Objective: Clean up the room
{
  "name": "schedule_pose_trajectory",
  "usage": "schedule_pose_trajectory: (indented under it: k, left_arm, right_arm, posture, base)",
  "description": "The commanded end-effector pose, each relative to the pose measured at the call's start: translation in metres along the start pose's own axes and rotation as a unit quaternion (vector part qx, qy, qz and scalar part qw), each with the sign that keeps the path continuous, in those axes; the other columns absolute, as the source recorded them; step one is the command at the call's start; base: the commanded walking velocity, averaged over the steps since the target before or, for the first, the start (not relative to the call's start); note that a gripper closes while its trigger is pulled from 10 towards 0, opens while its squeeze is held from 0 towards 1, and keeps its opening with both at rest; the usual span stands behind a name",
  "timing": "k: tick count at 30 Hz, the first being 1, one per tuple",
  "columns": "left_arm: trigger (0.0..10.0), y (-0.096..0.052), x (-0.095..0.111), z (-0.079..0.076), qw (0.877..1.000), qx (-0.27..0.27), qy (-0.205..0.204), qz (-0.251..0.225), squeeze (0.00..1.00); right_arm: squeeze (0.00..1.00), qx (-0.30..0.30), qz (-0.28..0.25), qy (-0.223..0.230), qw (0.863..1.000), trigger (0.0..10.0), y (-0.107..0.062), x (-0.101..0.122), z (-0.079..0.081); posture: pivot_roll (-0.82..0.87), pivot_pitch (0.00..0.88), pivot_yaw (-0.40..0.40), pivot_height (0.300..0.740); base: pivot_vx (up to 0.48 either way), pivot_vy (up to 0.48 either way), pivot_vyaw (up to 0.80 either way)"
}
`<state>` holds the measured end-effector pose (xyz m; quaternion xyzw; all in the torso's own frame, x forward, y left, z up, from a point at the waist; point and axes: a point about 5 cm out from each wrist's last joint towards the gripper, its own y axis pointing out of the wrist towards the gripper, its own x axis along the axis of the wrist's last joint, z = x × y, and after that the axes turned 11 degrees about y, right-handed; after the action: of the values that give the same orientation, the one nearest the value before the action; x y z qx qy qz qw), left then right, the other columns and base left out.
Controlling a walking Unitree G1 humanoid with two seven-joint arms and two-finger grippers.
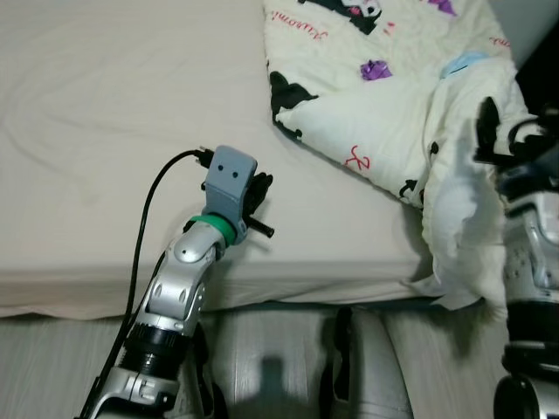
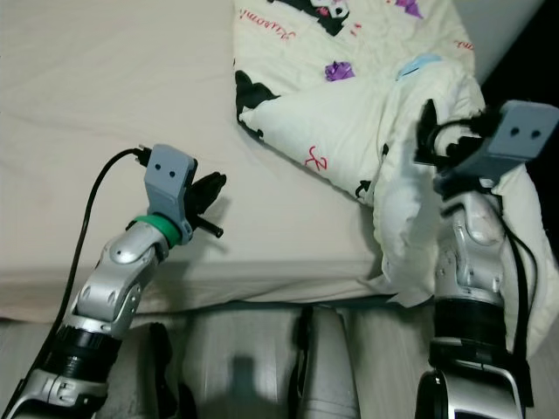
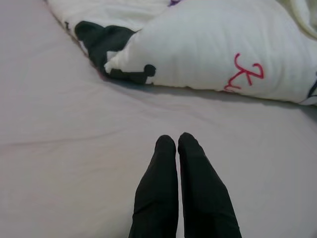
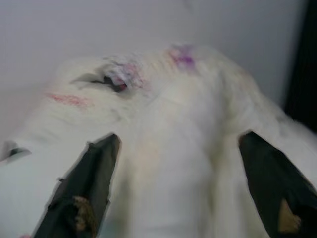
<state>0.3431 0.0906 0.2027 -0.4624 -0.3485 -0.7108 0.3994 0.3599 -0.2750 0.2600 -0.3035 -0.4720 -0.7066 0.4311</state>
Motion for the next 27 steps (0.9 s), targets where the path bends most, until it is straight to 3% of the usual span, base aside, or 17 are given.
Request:
schedule_pose_trajectory:
  k: [1, 5, 8, 12, 13, 14, 15, 16, 19, 20, 21, 22, 23, 24, 25, 27]
  left_arm:
    - [10.0, -0.004, -0.005, -0.001, 1.0, -0.001, 0.002, 0.012, 0.0]
    - [10.0, -0.004, -0.005, 0.0, 1.0, 0.003, 0.001, 0.013, 0.0]
    - [10.0, -0.006, -0.004, -0.001, 1.0, 0.002, 0.0, 0.012, 0.0]
    - [10.0, -0.006, -0.004, -0.001, 1.0, 0.002, 0.0, 0.012, 0.0]
    - [10.0, -0.005, -0.003, 0.0, 1.0, 0.003, -0.001, 0.011, 0.0]
    - [10.0, -0.005, -0.003, 0.0, 1.0, 0.005, -0.002, 0.011, 0.0]
    - [10.0, -0.005, -0.003, 0.0, 1.0, 0.006, -0.002, 0.011, 0.0]
    - [10.0, -0.006, -0.004, -0.001, 1.0, 0.005, -0.003, 0.011, 0.0]
    - [10.0, -0.006, -0.004, -0.002, 1.0, 0.004, -0.004, 0.012, 0.0]
    - [10.0, -0.006, -0.004, -0.004, 1.0, 0.001, -0.004, 0.012, 0.0]
    - [10.0, -0.006, -0.004, -0.004, 1.0, 0.001, -0.004, 0.012, 0.0]
    - [10.0, -0.005, -0.003, -0.005, 1.0, 0.0, -0.005, 0.011, 0.0]
    - [10.0, -0.004, -0.003, -0.005, 1.0, -0.002, -0.006, 0.01, 0.0]
    - [10.0, -0.004, -0.002, -0.005, 1.0, -0.002, -0.006, 0.009, 0.0]
    - [10.0, -0.003, -0.002, -0.005, 1.0, -0.002, -0.006, 0.009, 0.0]
    - [10.0, -0.004, -0.003, -0.004, 1.0, -0.001, -0.006, 0.01, 0.0]
  right_arm:
    - [0.0, -0.107, 0.044, 0.058, 0.992, 10.0, 0.002, -0.016, -0.024]
    - [0.0, -0.154, 0.057, 0.088, 0.983, 10.0, 0.005, -0.019, -0.035]
    - [0.0, -0.109, 0.115, 0.134, 0.978, 10.0, 0.007, -0.033, -0.032]
    - [0.0, -0.074, 0.122, 0.135, 0.981, 10.0, 0.007, -0.035, -0.028]
    - [0.0, -0.058, 0.125, 0.123, 0.983, 8.3, 0.007, -0.035, -0.027]
    - [0.0, -0.038, 0.129, 0.105, 0.985, 4.4, 0.007, -0.034, -0.026]
    - [0.0, -0.022, 0.132, 0.095, 0.986, 3.9, 0.007, -0.034, -0.025]
    - [0.0, -0.007, 0.135, 0.086, 0.987, 4.6, 0.007, -0.033, -0.024]
    - [0.0, 0.021, 0.137, 0.087, 0.986, 5.0, 0.008, -0.033, -0.02]
    - [0.0, 0.034, 0.143, 0.088, 0.985, 10.0, 0.007, -0.034, -0.019]
    - [0.0, 0.034, 0.143, 0.088, 0.985, 10.0, 0.007, -0.034, -0.019]
    - [0.0, 0.044, 0.151, 0.091, 0.983, 8.7, 0.006, -0.037, -0.019]
    - [0.0, 0.024, 0.164, 0.093, 0.982, 2.7, 0.003, -0.043, -0.025]
    - [0.0, 0.008, 0.169, 0.093, 0.981, 2.7, 0.002, -0.044, -0.029]
    - [0.0, -0.003, 0.171, 0.093, 0.981, 0.0, 0.001, -0.046, -0.032]
    - [0.0, -0.013, 0.171, 0.094, 0.981, 0.0, 0.0, -0.047, -0.035]
  posture:
    - [-0.04, 0.281, 0.073, 0.555]
    - [-0.04, 0.281, 0.073, 0.555]
    - [-0.03, 0.281, 0.074, 0.555]
    - [-0.03, 0.281, 0.074, 0.555]
    - [-0.03, 0.281, 0.074, 0.555]
    - [-0.03, 0.279, 0.066, 0.555]
    - [-0.03, 0.279, 0.066, 0.555]
    - [-0.03, 0.279, 0.066, 0.555]
    - [-0.03, 0.279, 0.066, 0.555]
    - [-0.03, 0.279, 0.066, 0.555]
    - [-0.03, 0.279, 0.066, 0.555]
    - [-0.05, 0.274, 0.074, 0.555]
    - [-0.05, 0.274, 0.074, 0.555]
    - [-0.05, 0.274, 0.074, 0.555]
    - [-0.04, 0.269, 0.074, 0.555]
    - [-0.04, 0.269, 0.074, 0.555]
  base:
    - [0.0, 0.0, 0.0]
    - [0.0, 0.0, 0.0]
    - [0.0, 0.0, 0.0]
    - [0.0, 0.0, 0.0]
    - [0.0, 0.0, 0.0]
    - [0.0, 0.0, 0.0]
    - [0.0, 0.0, 0.0]
    - [0.0, 0.0, 0.0]
    - [0.0, 0.0, 0.0]
    - [0.0, 0.0, 0.0]
    - [0.0, 0.0, 0.0]
    - [0.0, 0.0, 0.0]
    - [0.0, 0.0, 0.0]
    - [0.0, 0.0, 0.0]
    - [0.0, 0.0, 0.0]
    - [0.0, 0.0, 0.0]
